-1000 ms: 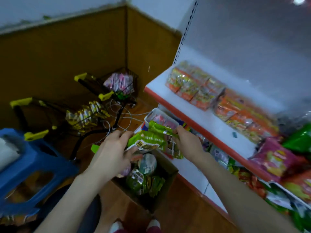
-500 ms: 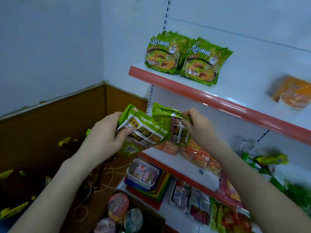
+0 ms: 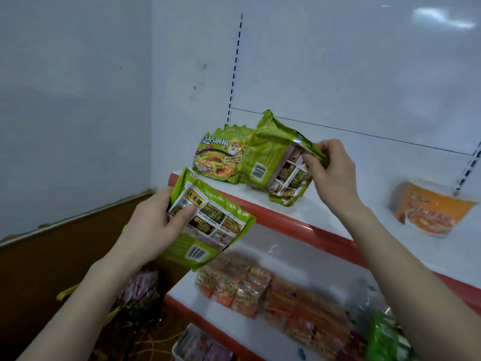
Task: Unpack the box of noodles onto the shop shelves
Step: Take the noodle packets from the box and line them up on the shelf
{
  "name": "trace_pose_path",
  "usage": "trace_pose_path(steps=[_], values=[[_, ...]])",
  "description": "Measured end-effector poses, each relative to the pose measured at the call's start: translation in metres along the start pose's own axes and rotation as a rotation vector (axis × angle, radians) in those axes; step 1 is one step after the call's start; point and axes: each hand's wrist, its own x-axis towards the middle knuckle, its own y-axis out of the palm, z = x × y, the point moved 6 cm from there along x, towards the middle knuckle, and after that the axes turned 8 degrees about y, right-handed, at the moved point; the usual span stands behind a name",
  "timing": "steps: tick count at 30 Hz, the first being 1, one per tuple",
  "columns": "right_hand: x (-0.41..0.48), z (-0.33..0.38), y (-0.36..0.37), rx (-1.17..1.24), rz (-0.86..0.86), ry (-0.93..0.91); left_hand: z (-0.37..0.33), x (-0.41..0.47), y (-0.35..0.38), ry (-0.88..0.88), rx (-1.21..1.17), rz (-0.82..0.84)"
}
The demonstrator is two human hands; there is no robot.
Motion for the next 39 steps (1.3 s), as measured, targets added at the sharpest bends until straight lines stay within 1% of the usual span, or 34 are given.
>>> trace_pose_path(steps=[2, 5, 8, 11, 14, 16, 20, 22, 23, 25, 26, 27, 28, 30, 32, 34, 35, 37, 39], values=[[0.016, -0.005, 0.001, 0.003, -0.007, -0.035, 0.001, 0.009, 0.003, -0.016, 0.013, -0.039], [0.028, -0.025, 0.011, -0.135, 0.017, -0.075, -0.002, 0.017, 0.011, -0.034, 0.035, -0.075], [0.027, -0.047, 0.019, -0.28, 0.033, -0.187, 0.002, 0.025, 0.02, -0.08, 0.052, -0.072], [0.016, -0.056, 0.022, -0.275, 0.063, -0.337, 0.007, 0.035, 0.025, -0.086, 0.045, -0.064], [-0.003, -0.057, 0.026, -0.301, 0.152, -0.481, 0.013, 0.047, 0.027, -0.063, 0.03, -0.023], [-0.016, -0.061, 0.026, -0.31, 0.224, -0.466, 0.017, 0.053, 0.028, -0.07, 0.027, -0.011], [-0.035, -0.079, 0.029, -0.313, 0.375, -0.31, 0.027, 0.061, 0.035, -0.062, 0.034, 0.012], [-0.038, -0.083, 0.027, -0.212, 0.435, -0.142, 0.026, 0.06, 0.042, -0.042, -0.002, 0.038], [-0.036, -0.083, 0.025, -0.11, 0.448, -0.032, 0.025, 0.06, 0.044, -0.035, -0.028, 0.048], [-0.028, -0.082, 0.02, 0.113, 0.376, 0.156, 0.024, 0.06, 0.048, -0.025, -0.061, 0.062], [-0.021, -0.083, 0.017, 0.147, 0.301, 0.227, 0.024, 0.061, 0.049, -0.02, -0.067, 0.066], [-0.014, -0.086, 0.014, 0.095, 0.226, 0.287, 0.023, 0.061, 0.05, -0.011, -0.07, 0.069], [-0.008, -0.091, 0.011, -0.017, 0.17, 0.341, 0.023, 0.061, 0.051, -0.005, -0.073, 0.071], [0.001, -0.102, 0.008, -0.213, 0.152, 0.45, 0.023, 0.061, 0.053, -0.002, -0.076, 0.083], [0.006, -0.113, 0.007, -0.257, 0.249, 0.6, 0.023, 0.061, 0.054, 0.002, -0.085, 0.103], [0.003, -0.117, 0.01, -0.295, 0.432, 0.737, 0.021, 0.061, 0.057, 0.008, -0.105, 0.116], [0.0, -0.117, 0.013, -0.307, 0.516, 0.775, 0.02, 0.061, 0.058, 0.01, -0.112, 0.12], [-0.002, -0.115, 0.02, -0.301, 0.607, 0.789, 0.019, 0.062, 0.06, 0.011, -0.114, 0.128], [-0.001, -0.115, 0.025, -0.273, 0.626, 0.783, 0.019, 0.062, 0.062, 0.009, -0.117, 0.138]])
